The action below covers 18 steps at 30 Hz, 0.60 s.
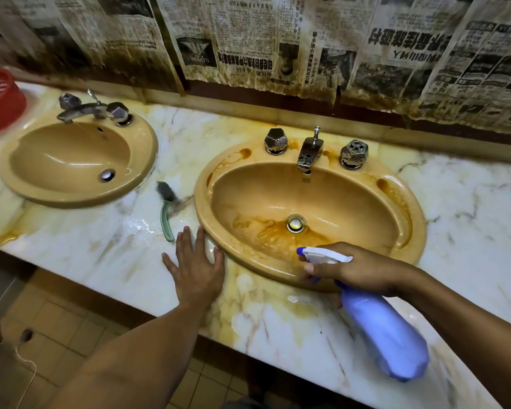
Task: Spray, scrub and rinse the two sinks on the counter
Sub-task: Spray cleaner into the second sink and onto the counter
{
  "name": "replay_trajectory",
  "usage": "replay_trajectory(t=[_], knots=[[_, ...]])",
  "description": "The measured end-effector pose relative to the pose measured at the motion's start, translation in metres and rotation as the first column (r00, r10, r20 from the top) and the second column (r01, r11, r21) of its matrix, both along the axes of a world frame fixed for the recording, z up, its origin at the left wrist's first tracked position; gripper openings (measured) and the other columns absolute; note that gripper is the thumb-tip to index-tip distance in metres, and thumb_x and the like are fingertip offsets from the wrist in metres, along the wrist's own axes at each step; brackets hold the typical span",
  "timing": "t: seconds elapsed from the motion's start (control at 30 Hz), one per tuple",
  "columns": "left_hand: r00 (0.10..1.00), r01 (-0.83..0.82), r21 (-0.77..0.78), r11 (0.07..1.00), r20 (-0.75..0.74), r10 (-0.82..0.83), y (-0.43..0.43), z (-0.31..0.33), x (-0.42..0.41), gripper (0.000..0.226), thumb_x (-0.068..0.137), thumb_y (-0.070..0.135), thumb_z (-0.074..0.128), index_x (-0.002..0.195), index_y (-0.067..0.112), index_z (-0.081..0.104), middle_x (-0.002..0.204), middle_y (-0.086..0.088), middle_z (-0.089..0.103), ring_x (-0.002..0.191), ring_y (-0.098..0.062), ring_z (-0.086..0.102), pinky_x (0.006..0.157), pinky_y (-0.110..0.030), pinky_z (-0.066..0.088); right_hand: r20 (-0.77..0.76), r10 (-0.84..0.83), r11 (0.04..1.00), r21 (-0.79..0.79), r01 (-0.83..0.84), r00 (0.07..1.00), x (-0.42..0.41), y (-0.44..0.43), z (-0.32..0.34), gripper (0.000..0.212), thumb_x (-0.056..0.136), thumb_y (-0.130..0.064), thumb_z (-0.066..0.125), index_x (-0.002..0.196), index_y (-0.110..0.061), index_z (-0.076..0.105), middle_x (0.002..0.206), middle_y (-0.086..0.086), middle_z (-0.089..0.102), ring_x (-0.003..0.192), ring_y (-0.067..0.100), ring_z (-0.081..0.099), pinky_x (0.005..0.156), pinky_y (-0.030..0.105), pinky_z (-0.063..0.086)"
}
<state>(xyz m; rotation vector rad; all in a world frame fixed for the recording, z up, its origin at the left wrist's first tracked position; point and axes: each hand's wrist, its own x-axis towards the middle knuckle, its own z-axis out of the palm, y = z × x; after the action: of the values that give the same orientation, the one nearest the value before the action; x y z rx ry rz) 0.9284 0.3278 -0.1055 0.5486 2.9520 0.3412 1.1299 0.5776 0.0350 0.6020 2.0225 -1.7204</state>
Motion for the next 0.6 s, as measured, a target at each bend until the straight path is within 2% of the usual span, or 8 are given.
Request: replay_trajectory(t=[0.07, 0.13, 0.23, 0.3, 0.37, 0.47, 0.53, 0.6], knots=[[1.0, -0.001, 0.005, 1.0, -0.003, 0.001, 0.0, 0.0, 0.0, 0.067, 0.103, 0.058, 0.029, 0.163, 0.032, 0.015, 0.173, 0.001, 0.004, 0.159, -0.017, -0.005, 0.125, -0.062, -0.005, 0.002, 0.021, 1.0, -0.013, -0.021, 1.0, 0.0, 0.0, 0.002, 0.032, 0.102, -0.037, 0.063, 0.102, -0.007, 0.074, 0.101, 0.007, 0.075, 0.094, 0.023, 0.069, 0.061, 0.017, 0.053], [1.0, -0.003, 0.011, 1.0, -0.017, 0.003, 0.001, 0.0, 0.001, 0.067, 0.102, 0.058, 0.028, 0.163, 0.031, 0.018, 0.173, 0.0, 0.007, 0.159, -0.018, -0.002, 0.125, -0.062, -0.004, 0.004, -0.017, 1.0, 0.003, 0.017, 1.0, 0.001, -0.003, 0.002, 0.033, 0.102, -0.027, 0.062, 0.091, 0.002, 0.072, 0.091, 0.014, 0.075, 0.081, 0.022, 0.069, 0.057, 0.019, 0.052], [1.0, -0.002, 0.013, 1.0, -0.027, 0.002, 0.001, 0.0, 0.001, 0.071, 0.099, 0.06, 0.023, 0.162, 0.03, 0.019, 0.173, 0.0, 0.008, 0.159, -0.018, -0.001, 0.125, -0.062, -0.004, 0.034, -0.047, 0.998, 0.042, 0.046, 0.998, 0.004, -0.004, -0.002, 0.036, 0.1, -0.019, 0.059, 0.08, 0.011, 0.064, 0.076, 0.024, 0.071, 0.064, 0.028, 0.065, 0.055, 0.029, 0.053], [1.0, -0.003, 0.017, 1.0, -0.025, 0.004, 0.001, 0.0, 0.001, 0.071, 0.098, 0.061, 0.022, 0.163, 0.03, 0.019, 0.173, 0.0, 0.008, 0.159, -0.017, -0.002, 0.125, -0.062, -0.004, 0.036, -0.073, 0.997, 0.026, 0.072, 0.997, 0.006, -0.002, -0.002, 0.034, 0.1, -0.021, 0.061, 0.086, 0.009, 0.065, 0.08, 0.021, 0.073, 0.071, 0.032, 0.068, 0.056, 0.027, 0.053], [1.0, -0.003, 0.013, 1.0, -0.022, 0.003, 0.001, 0.001, 0.001, 0.07, 0.099, 0.061, 0.024, 0.163, 0.03, 0.019, 0.173, 0.0, 0.007, 0.159, -0.017, -0.003, 0.125, -0.061, -0.005, 0.052, -0.047, 0.999, 0.014, 0.046, 0.998, 0.011, 0.003, 0.004, 0.031, 0.101, -0.031, 0.064, 0.094, -0.002, 0.073, 0.092, 0.013, 0.075, 0.091, 0.033, 0.07, 0.058, 0.021, 0.053], [1.0, -0.004, 0.005, 1.0, -0.023, 0.004, 0.0, 0.001, 0.001, 0.067, 0.103, 0.057, 0.032, 0.163, 0.029, 0.019, 0.173, -0.001, 0.007, 0.159, -0.018, -0.002, 0.125, -0.061, -0.005, 0.101, -0.039, 0.998, -0.037, 0.043, 0.994, 0.019, 0.009, 0.01, 0.032, 0.1, -0.037, 0.065, 0.098, -0.007, 0.075, 0.106, 0.014, 0.072, 0.111, 0.033, 0.065, 0.062, 0.033, 0.058], [1.0, -0.005, 0.008, 1.0, -0.029, 0.005, 0.0, 0.001, 0.001, 0.066, 0.104, 0.056, 0.033, 0.163, 0.03, 0.019, 0.173, -0.001, 0.008, 0.159, -0.018, -0.002, 0.125, -0.062, -0.004, 0.094, -0.085, 0.995, -0.049, 0.09, 0.992, 0.024, 0.012, 0.011, 0.03, 0.102, -0.028, 0.063, 0.097, 0.0, 0.072, 0.099, 0.018, 0.073, 0.104, 0.035, 0.067, 0.062, 0.042, 0.059], [1.0, -0.005, 0.006, 1.0, -0.029, 0.005, 0.001, 0.001, 0.001, 0.066, 0.104, 0.056, 0.033, 0.163, 0.03, 0.019, 0.172, -0.001, 0.008, 0.159, -0.018, -0.002, 0.125, -0.062, -0.004, 0.066, -0.128, 0.991, -0.016, 0.13, 0.99, 0.026, 0.014, 0.01, 0.029, 0.101, -0.022, 0.061, 0.086, 0.002, 0.067, 0.084, 0.022, 0.071, 0.082, 0.038, 0.067, 0.06, 0.045, 0.058]])
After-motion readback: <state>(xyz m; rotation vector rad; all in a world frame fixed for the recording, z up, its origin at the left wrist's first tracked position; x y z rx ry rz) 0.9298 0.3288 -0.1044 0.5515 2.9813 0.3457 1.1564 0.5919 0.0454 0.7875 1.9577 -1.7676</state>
